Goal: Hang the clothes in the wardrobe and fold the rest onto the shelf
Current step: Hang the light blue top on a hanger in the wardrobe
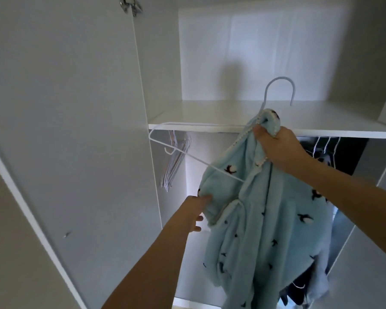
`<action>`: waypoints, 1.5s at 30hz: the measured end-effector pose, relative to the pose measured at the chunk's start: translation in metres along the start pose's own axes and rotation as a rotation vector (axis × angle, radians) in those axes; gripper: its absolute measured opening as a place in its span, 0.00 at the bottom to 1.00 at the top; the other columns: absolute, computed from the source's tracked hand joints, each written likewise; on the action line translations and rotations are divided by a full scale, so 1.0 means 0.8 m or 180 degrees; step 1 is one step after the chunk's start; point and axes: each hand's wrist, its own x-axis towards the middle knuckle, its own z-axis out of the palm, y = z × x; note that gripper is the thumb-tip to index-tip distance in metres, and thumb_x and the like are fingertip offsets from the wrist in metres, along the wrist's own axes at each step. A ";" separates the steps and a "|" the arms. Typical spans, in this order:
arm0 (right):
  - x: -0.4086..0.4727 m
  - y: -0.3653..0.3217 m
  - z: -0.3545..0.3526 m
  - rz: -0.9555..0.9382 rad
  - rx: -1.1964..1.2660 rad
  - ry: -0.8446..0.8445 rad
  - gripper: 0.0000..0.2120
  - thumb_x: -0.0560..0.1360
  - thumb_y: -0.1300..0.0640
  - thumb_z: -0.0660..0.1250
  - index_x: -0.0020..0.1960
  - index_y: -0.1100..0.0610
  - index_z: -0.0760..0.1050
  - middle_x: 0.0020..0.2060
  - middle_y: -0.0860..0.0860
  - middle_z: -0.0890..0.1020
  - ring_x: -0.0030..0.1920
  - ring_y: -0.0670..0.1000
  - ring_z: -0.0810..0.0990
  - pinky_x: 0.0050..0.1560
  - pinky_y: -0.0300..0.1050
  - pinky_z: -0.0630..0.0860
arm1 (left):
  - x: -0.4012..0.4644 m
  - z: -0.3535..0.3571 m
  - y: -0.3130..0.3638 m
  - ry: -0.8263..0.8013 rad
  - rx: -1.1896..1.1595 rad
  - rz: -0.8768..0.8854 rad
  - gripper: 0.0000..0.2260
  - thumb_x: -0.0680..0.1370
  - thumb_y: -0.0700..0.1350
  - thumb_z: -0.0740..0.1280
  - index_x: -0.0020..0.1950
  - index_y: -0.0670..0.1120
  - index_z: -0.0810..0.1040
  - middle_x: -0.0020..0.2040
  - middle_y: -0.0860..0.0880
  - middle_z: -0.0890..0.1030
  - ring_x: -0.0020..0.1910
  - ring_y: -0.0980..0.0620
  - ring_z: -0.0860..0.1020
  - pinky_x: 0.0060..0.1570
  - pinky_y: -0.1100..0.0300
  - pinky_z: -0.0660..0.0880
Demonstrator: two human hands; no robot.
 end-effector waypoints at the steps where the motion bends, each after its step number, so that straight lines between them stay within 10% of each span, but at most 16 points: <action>1: -0.003 0.003 -0.006 0.0016 -0.0035 0.0060 0.16 0.79 0.43 0.59 0.39 0.51 0.73 0.37 0.49 0.79 0.38 0.49 0.77 0.41 0.42 0.72 | 0.004 0.005 0.000 -0.0034 0.0053 -0.0076 0.33 0.72 0.59 0.71 0.71 0.45 0.66 0.70 0.43 0.69 0.64 0.42 0.71 0.60 0.39 0.71; 5: -0.019 0.011 -0.027 0.0036 0.0008 0.0330 0.16 0.79 0.45 0.60 0.41 0.54 0.75 0.34 0.50 0.78 0.36 0.48 0.76 0.37 0.38 0.71 | 0.005 0.039 -0.004 -0.0327 0.0193 -0.0319 0.33 0.71 0.57 0.73 0.69 0.43 0.66 0.68 0.44 0.70 0.67 0.41 0.69 0.60 0.39 0.69; 14: -0.080 0.073 -0.100 -0.0165 -0.0999 0.0552 0.17 0.80 0.50 0.59 0.40 0.60 0.75 0.31 0.53 0.76 0.33 0.51 0.75 0.35 0.39 0.67 | 0.021 0.027 0.083 -0.0605 -0.1441 0.0313 0.13 0.76 0.44 0.61 0.55 0.41 0.79 0.43 0.41 0.84 0.38 0.43 0.83 0.38 0.46 0.81; 18: -0.095 0.091 -0.106 -0.0422 -0.1474 0.0610 0.18 0.81 0.52 0.59 0.35 0.59 0.72 0.26 0.50 0.71 0.27 0.50 0.70 0.27 0.34 0.61 | 0.025 0.012 0.126 -0.0244 -0.0978 0.0359 0.14 0.70 0.46 0.66 0.54 0.45 0.80 0.51 0.42 0.82 0.44 0.42 0.80 0.50 0.47 0.78; 24: -0.099 0.097 -0.115 -0.0889 -0.1170 0.0403 0.18 0.79 0.51 0.61 0.31 0.54 0.69 0.24 0.47 0.72 0.25 0.44 0.72 0.27 0.30 0.69 | 0.035 0.002 0.140 0.0060 -0.0195 0.0514 0.04 0.76 0.40 0.65 0.41 0.44 0.78 0.32 0.44 0.81 0.28 0.46 0.79 0.28 0.56 0.79; 36: -0.103 0.116 -0.109 -0.0714 -0.0358 0.0149 0.19 0.78 0.60 0.63 0.29 0.51 0.68 0.21 0.46 0.74 0.24 0.43 0.73 0.24 0.30 0.65 | 0.053 0.000 0.122 -0.0055 -0.0176 0.0368 0.07 0.74 0.39 0.70 0.52 0.44 0.80 0.42 0.43 0.82 0.36 0.45 0.80 0.30 0.52 0.81; 45: -0.105 0.124 -0.123 -0.0679 -0.0247 0.0483 0.15 0.74 0.47 0.60 0.32 0.53 0.70 0.25 0.49 0.74 0.27 0.41 0.75 0.25 0.30 0.67 | 0.059 0.009 0.116 -0.0093 -0.0275 0.0116 0.13 0.72 0.40 0.73 0.56 0.44 0.80 0.49 0.42 0.83 0.41 0.44 0.81 0.32 0.52 0.80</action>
